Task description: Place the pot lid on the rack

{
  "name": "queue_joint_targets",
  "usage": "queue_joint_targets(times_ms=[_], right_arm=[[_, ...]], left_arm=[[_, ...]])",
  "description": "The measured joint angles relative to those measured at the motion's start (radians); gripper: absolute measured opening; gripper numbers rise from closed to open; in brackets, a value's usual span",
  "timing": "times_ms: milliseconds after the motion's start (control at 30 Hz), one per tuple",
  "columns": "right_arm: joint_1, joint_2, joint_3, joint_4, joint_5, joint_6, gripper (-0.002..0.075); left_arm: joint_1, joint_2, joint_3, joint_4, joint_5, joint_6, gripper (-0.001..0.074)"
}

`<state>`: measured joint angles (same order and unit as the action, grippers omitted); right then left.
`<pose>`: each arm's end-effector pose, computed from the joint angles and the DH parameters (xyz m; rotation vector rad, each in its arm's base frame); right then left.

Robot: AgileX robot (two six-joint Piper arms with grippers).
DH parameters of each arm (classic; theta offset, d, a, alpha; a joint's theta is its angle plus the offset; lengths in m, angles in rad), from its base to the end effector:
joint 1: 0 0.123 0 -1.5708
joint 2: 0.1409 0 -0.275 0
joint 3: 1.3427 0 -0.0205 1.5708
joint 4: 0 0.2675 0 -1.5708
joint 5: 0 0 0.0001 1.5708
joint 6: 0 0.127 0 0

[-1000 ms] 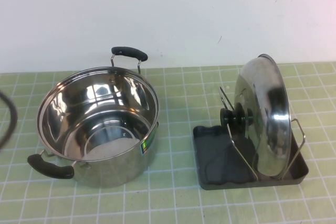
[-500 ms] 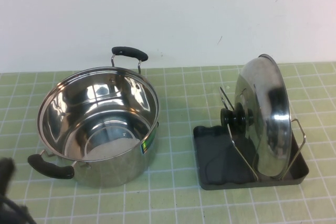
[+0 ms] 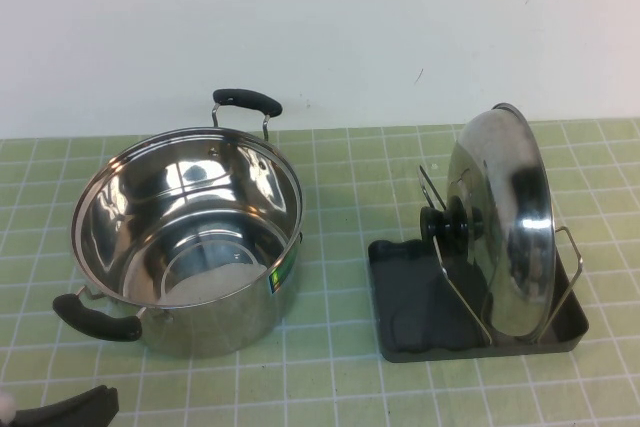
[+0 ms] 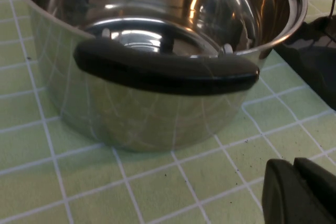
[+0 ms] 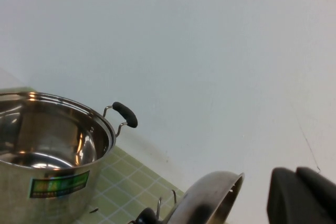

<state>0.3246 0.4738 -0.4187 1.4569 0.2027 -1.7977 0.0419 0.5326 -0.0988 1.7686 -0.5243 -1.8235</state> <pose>0.1496 0.0773 0.3117 -0.6597 1.4180 0.1426 0.1453 -0.0562 0.1738 0.2554 1.9869 -0.5084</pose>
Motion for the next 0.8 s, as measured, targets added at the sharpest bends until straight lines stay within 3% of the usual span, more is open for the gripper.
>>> queue_joint_targets(times_ms=[367,600,800], right_arm=[[0.0,-0.125,0.099,0.012,-0.023,0.0,-0.0001],[0.0,-0.361,0.273,0.047,-0.294,-0.088,-0.0001],[0.0,-0.452,0.29,0.062,-0.416,-0.198,-0.0001]], left_arm=[[0.0,0.0,0.011,0.0,0.0,-0.013,-0.0001],[0.0,0.0,0.011,0.0,0.0,-0.015,-0.0001],[0.0,0.0,0.011,0.0,0.0,-0.017,-0.0001]])
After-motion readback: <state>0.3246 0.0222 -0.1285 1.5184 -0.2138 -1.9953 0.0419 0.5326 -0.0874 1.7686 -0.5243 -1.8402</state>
